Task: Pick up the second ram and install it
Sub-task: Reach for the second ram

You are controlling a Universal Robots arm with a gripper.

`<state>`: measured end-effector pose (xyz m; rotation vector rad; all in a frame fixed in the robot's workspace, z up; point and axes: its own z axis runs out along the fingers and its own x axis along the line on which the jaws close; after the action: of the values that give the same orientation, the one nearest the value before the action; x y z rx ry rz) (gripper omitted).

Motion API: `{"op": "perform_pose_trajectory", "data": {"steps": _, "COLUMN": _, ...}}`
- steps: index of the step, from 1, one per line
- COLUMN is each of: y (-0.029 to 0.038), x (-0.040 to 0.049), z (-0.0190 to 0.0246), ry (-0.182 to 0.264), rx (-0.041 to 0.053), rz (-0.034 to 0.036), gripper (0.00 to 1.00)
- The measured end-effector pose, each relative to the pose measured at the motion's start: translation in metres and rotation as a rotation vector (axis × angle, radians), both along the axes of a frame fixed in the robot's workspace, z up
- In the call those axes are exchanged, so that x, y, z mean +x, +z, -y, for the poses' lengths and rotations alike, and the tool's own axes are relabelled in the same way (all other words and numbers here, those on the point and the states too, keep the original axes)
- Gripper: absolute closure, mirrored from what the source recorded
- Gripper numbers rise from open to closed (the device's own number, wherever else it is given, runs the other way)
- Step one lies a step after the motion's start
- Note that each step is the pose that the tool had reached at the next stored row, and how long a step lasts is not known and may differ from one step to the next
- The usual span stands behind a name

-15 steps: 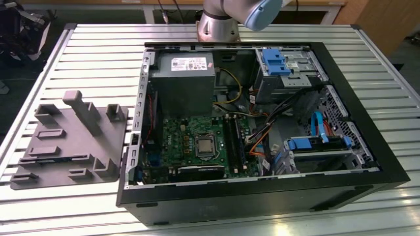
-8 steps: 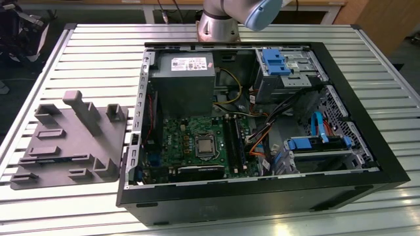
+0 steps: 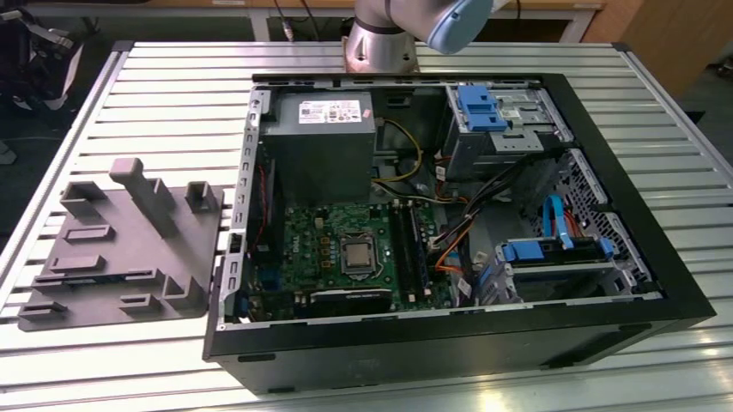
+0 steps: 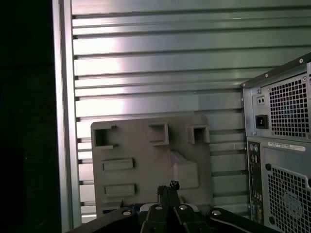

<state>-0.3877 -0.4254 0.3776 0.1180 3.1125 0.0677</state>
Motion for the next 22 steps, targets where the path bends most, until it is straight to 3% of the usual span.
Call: {"op": "perform_pose_trajectory", "data": {"steps": 22, "y": -0.0022, "x": -0.0059, "z": 0.0043, "ry": 0.000, "rx": 0.0000, "rz": 0.0000, "gripper": 0.89}}
